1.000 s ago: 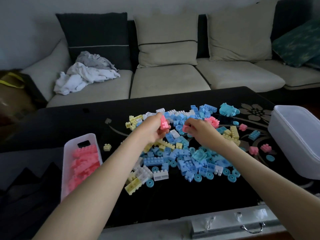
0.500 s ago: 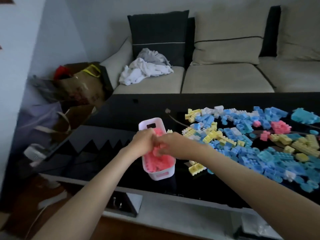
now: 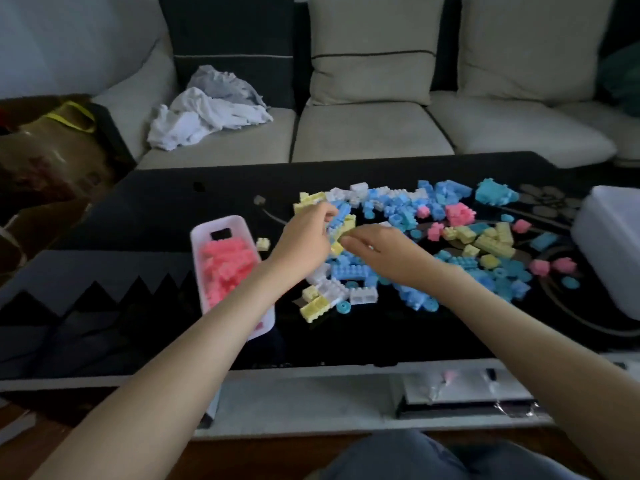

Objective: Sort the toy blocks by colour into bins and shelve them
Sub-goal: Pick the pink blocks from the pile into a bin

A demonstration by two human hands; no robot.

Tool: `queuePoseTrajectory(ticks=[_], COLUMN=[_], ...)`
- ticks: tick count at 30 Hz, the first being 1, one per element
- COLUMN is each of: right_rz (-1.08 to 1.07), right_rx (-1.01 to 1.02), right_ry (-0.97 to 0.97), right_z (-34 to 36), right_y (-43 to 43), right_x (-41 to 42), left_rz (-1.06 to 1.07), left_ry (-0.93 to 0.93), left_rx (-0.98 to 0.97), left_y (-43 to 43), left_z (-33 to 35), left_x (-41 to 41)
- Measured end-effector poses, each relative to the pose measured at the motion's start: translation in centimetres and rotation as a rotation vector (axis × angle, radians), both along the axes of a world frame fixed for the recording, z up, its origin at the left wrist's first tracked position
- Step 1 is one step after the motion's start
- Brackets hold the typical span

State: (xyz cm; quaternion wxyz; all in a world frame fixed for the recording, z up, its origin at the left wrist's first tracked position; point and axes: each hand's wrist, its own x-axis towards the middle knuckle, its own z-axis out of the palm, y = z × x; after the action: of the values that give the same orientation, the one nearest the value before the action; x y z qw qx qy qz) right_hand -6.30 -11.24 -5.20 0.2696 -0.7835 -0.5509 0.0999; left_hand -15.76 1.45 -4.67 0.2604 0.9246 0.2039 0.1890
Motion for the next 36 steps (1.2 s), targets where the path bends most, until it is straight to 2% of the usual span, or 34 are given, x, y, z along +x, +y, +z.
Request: queuePoseTrajectory(ticks=[3, 5, 9, 13, 16, 21, 25, 28, 32, 34, 36], right_rz=[-0.292, -0.490, -0.788, -0.935, -0.911, -0.684, -0.570, -0.572, -0.630, -0.654, -0.622], right_rx=[-0.040, -0.038, -0.127, -0.254, -0.217, -0.310, -0.327, -0.308, -0.241, -0.077, 0.094], right_ry=[-0.015, -0.004, -0.007, 0.017, 0.090, -0.038, -0.111, -0.124, -0.069, 0.008, 0.085], right_z=[-1.2, -1.8, -2.4, -4.4, -5.4, -5.8, -5.5, -5.0, -4.2, -3.5, -2.7], right_y=[-6.5, -11.5, -19.3, -21.6, -21.2, -18.9, -17.2, -16.4, -16.0, -15.7, -15.0], right_x=[5.2, 8.5, 13.0, 14.6, 15.4, 16.4, 16.3, 16.3, 15.9, 15.0, 13.6], left_rz=[-0.238, -0.368, -0.476, -0.477, -0.428, -0.290, -0.281, -0.281, -0.168, -0.111, -0.077], left_ry=[0.221, 0.364, 0.315, 0.305, 0.276, 0.039, 0.098, 0.109, 0.080, 0.070, 0.103], left_rx=[-0.204, -0.270, -0.173, 0.009, 0.110, -0.074, -0.051, -0.081, -0.352, -0.537, -0.843], left_y=[-5.1, -8.0, -11.7, -14.4, -15.1, -13.9, -12.9, -12.6, -12.3, -12.3, -12.7], left_z=[0.0, -0.1, -1.5, -2.9, -3.8, -5.1, -5.6, -5.2, -3.9, -3.2, -2.3], left_x=[4.8, 7.6, 12.5, 15.9, 17.1, 17.4, 17.1, 17.0, 16.6, 16.5, 16.1])
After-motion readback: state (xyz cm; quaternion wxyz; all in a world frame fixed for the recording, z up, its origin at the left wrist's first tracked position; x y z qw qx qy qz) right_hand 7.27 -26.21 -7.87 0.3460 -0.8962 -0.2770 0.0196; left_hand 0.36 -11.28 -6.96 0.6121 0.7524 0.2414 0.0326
